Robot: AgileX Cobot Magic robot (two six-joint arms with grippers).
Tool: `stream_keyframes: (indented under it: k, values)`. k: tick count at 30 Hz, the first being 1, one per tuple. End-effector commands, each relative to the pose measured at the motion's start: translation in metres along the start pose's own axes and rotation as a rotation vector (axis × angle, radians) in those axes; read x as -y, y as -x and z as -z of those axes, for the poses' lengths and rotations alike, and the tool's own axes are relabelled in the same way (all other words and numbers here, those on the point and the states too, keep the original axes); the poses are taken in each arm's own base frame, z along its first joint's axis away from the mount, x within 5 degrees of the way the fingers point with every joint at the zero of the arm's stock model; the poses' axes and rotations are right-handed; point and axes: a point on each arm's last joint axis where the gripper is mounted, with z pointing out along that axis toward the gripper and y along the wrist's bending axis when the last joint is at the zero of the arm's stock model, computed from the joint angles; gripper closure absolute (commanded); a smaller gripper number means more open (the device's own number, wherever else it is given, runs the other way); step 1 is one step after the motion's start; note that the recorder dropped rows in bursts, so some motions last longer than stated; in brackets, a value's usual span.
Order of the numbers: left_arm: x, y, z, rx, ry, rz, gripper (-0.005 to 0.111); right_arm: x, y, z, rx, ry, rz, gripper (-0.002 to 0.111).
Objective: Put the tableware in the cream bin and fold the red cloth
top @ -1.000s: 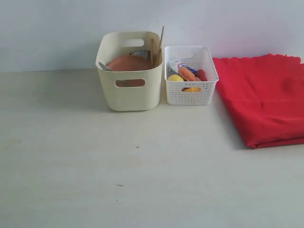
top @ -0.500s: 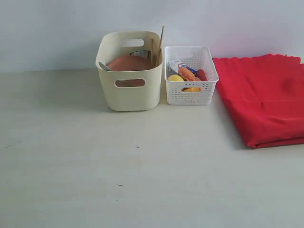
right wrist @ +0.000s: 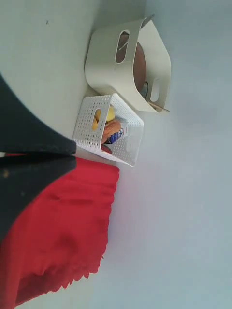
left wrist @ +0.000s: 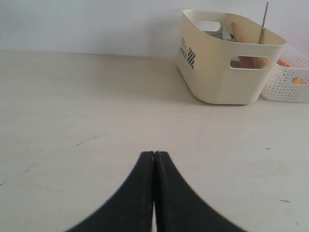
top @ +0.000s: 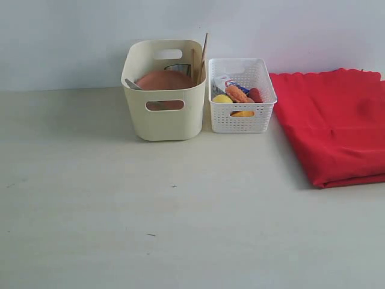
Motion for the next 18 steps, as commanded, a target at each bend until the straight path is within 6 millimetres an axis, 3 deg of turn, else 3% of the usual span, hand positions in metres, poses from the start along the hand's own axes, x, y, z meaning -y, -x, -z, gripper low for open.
stream_keyframes:
  k: [1, 7, 18]
  values:
    - [0.000, 0.000, 0.000, 0.010, -0.006, 0.000, 0.107, 0.000, -0.002, 0.000, -0.003, 0.005, 0.003, 0.108]
    - [-0.003, 0.000, 0.000, 0.016, 0.050, -0.080, 0.107, 0.000, -0.002, 0.000, -0.003, 0.005, 0.003, 0.108]
    - [-0.010, -0.002, 0.001, -0.006, 0.170, -0.047, 0.107, 0.000, -0.002, 0.000, -0.003, 0.005, 0.003, 0.108]
